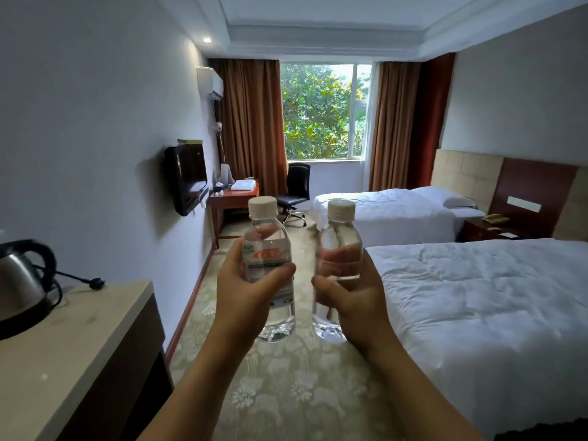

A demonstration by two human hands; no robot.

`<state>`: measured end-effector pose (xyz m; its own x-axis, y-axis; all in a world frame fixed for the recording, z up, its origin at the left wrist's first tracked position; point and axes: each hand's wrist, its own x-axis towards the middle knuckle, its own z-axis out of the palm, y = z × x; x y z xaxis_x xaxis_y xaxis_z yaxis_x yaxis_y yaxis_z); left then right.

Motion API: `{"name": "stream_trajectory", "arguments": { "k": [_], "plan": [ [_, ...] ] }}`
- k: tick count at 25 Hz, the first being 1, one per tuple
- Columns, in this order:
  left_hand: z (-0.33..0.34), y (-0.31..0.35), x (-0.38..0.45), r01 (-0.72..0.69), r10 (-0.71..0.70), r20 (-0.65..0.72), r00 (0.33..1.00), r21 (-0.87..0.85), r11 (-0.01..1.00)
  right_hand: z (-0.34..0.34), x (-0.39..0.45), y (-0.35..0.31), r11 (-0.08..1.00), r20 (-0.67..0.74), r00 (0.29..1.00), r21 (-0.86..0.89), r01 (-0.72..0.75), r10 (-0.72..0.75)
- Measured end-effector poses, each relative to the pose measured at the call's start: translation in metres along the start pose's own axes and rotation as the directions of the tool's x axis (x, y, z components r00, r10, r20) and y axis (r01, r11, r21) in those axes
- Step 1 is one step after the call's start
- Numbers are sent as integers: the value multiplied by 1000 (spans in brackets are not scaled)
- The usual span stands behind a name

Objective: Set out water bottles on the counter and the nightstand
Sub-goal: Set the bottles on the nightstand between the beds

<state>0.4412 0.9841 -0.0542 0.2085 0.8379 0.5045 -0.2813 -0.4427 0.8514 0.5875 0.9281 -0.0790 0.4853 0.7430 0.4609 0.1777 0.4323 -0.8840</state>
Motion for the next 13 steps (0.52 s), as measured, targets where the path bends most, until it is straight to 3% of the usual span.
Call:
{"name": "stream_trajectory", "arguments": {
  "k": [7, 13],
  "plan": [
    [-4, -115, 161, 7, -5, -57, 998, 29, 1000, 50, 168, 98, 999, 52, 997, 0, -53, 53],
    [-32, -226, 335, 5, -5, -9, 1000, 31, 1000, 109, 336, 195, 996, 16, 997, -59, -73, 74]
  ]
}}
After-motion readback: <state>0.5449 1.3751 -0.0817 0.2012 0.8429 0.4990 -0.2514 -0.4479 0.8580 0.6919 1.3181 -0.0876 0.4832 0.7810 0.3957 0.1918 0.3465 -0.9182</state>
